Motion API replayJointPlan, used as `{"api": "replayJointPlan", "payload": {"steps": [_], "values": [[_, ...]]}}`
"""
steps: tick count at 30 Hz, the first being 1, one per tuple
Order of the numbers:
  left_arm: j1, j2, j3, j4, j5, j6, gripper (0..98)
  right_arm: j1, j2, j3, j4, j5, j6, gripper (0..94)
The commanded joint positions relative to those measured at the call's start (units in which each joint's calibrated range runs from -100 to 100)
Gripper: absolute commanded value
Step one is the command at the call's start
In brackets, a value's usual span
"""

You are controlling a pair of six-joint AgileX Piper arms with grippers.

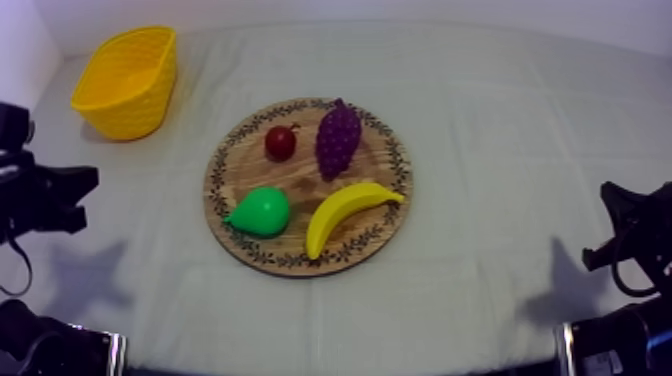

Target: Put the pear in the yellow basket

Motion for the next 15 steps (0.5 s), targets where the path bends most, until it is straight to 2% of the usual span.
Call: {"api": "replayJointPlan", "payload": {"steps": [1,7,15], "values": [[0.15,6.45,-5.84,0.29,2.17,-0.81,0.0,-0.01,-0.03,-0.02,0.01,0.02,0.00,0.4],[1.29,16.39,-15.98,0.65,7.87,-2.14,0.0,-0.01,-0.03,-0.02,0.01,0.02,0.00,0.4],[3.88,30.26,-30.45,-0.12,16.30,-2.69,0.0,-0.01,-0.03,-0.02,0.01,0.02,0.00,0.4]]}}
